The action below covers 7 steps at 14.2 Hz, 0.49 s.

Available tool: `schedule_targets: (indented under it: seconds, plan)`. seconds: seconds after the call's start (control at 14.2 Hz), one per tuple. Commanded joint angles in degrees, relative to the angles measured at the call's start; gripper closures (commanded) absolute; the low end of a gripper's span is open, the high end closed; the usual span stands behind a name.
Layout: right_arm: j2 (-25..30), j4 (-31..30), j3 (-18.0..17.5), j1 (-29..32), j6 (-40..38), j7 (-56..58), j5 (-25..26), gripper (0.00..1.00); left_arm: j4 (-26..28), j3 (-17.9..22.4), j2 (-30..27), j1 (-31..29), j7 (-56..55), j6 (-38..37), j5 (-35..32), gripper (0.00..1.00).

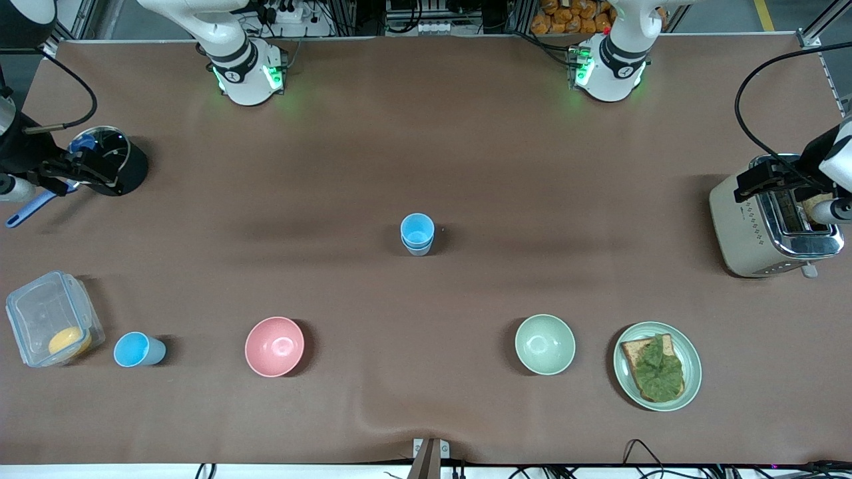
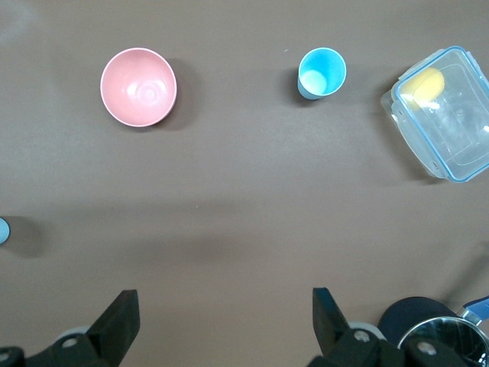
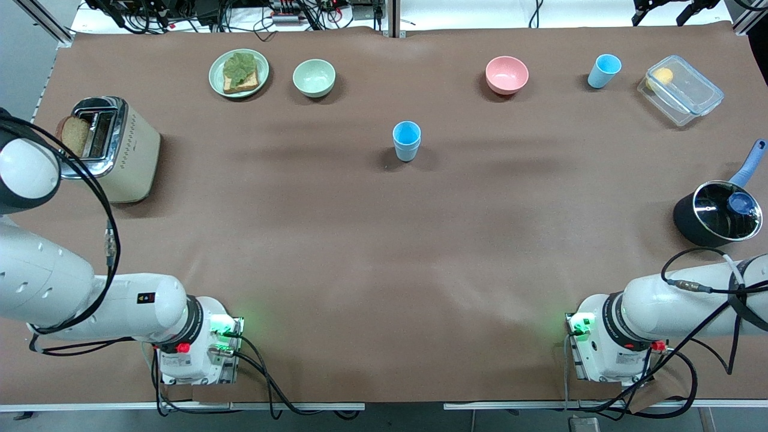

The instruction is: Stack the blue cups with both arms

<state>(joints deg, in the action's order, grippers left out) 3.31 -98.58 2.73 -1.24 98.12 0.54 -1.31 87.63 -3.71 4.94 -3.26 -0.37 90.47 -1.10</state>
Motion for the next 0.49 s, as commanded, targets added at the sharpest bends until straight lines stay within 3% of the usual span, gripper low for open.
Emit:
schedule_targets:
  seconds: [0.0,0.42]
  plan:
    - [-0.49,1.2,-0.71,0.8,-0.74,-0.1,-0.36,0.0,0.61,0.02,-0.63,-0.43,1.25,0.67,1.01,0.0]
    - [-0.49,1.2,-0.71,0.89,-0.74,-0.01,-0.36,0.0,0.09,0.02,-0.54,-0.35,1.34,0.67,0.83,0.0]
